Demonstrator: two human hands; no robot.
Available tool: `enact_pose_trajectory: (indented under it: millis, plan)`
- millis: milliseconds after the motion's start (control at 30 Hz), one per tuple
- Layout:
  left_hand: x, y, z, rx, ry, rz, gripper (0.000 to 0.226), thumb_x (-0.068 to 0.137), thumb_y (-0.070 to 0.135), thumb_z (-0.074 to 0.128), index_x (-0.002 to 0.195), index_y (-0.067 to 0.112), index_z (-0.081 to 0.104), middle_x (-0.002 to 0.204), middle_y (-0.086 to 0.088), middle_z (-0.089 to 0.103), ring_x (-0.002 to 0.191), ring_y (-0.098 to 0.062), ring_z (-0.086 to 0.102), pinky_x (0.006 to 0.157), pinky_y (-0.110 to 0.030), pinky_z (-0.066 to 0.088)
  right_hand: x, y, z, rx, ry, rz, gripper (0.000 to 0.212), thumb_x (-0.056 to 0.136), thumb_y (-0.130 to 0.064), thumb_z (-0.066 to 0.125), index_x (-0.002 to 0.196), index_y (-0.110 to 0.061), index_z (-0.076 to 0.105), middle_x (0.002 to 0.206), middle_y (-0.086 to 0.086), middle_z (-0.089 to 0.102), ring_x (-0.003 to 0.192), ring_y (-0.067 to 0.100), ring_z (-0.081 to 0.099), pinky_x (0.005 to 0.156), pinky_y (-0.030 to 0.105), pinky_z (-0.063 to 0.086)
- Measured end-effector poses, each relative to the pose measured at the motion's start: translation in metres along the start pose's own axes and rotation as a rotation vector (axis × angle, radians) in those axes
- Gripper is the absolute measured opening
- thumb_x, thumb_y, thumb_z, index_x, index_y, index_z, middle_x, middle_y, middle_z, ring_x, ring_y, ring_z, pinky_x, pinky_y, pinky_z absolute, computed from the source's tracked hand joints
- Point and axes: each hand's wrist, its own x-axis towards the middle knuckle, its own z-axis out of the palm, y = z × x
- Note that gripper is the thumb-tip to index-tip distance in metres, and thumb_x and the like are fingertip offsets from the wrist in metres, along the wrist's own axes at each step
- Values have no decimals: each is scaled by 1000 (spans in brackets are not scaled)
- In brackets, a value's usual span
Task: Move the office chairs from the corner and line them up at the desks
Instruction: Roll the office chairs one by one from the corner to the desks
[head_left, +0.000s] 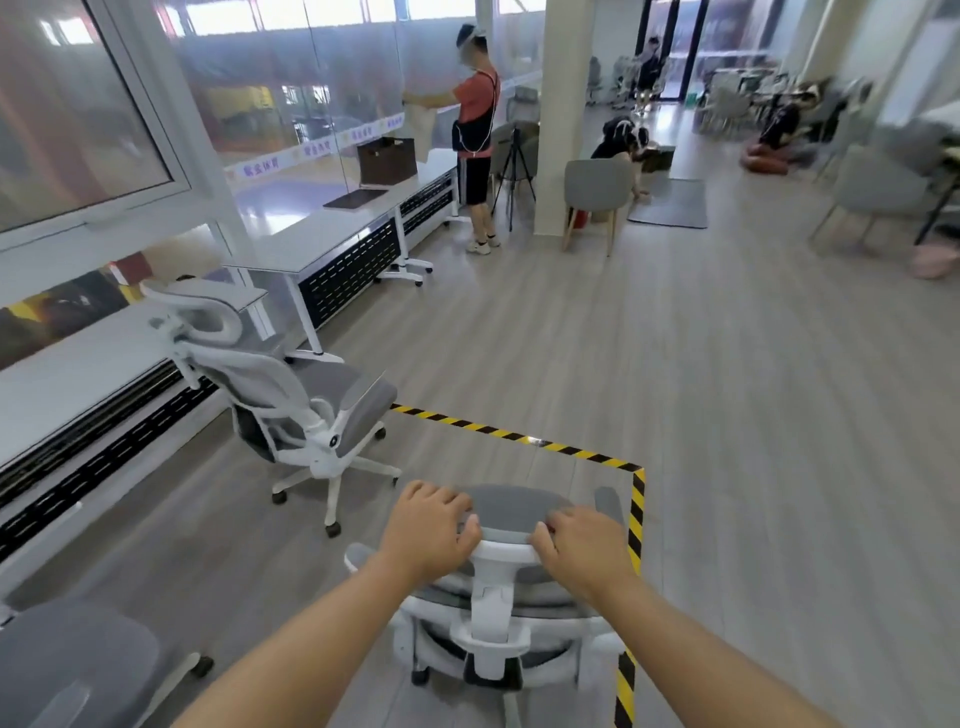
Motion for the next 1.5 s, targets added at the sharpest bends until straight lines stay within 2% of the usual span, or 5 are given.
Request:
enact_pose_trajectory:
  millis: [567, 767, 1033, 1267, 1500]
  plan:
    - [274, -85, 68, -12, -255, 80, 56, 86, 55, 12, 83, 18, 54, 79, 6, 54, 75, -16, 43, 81, -34, 39, 237, 90, 28, -63, 88, 198, 41, 83, -44, 41, 50, -20, 41, 46, -4, 41, 43, 13, 34, 38, 26, 18]
    - [330, -88, 81, -19, -277, 122, 51, 86, 56, 12, 80, 22, 50, 81, 6, 57, 81, -17, 50, 84, -36, 39, 277, 115, 20, -26, 75, 237, 41, 86, -44, 35, 56, -16, 43, 53, -5, 38, 51, 16, 38, 47, 33, 32]
    - [367, -75, 71, -22, -448, 242, 49, 94, 54, 19, 94, 23, 57, 95, 2, 59, 92, -20, 54, 86, -39, 41, 279, 121, -6, -44, -95, 317, 49, 93, -50, 23, 80, -17, 57, 77, 1, 58, 70, 19, 51, 67, 38, 46]
    - [381, -12, 70, -215, -640, 421, 48, 99, 49, 25, 88, 14, 56, 87, -4, 59, 81, -24, 57, 74, -38, 46, 233, 141, -32, -47, -110, 637, 23, 103, -33, 32, 107, -20, 51, 101, 7, 63, 80, 29, 59, 68, 38, 47]
    - [369, 120, 70, -159, -495, 743, 46, 102, 43, 28, 140, 21, 44, 139, -3, 46, 122, -28, 47, 101, -43, 38, 104, 173, -83, -136, -160, 982, 47, 98, -9, 35, 142, -23, 43, 137, 9, 56, 117, 32, 58, 92, 36, 46]
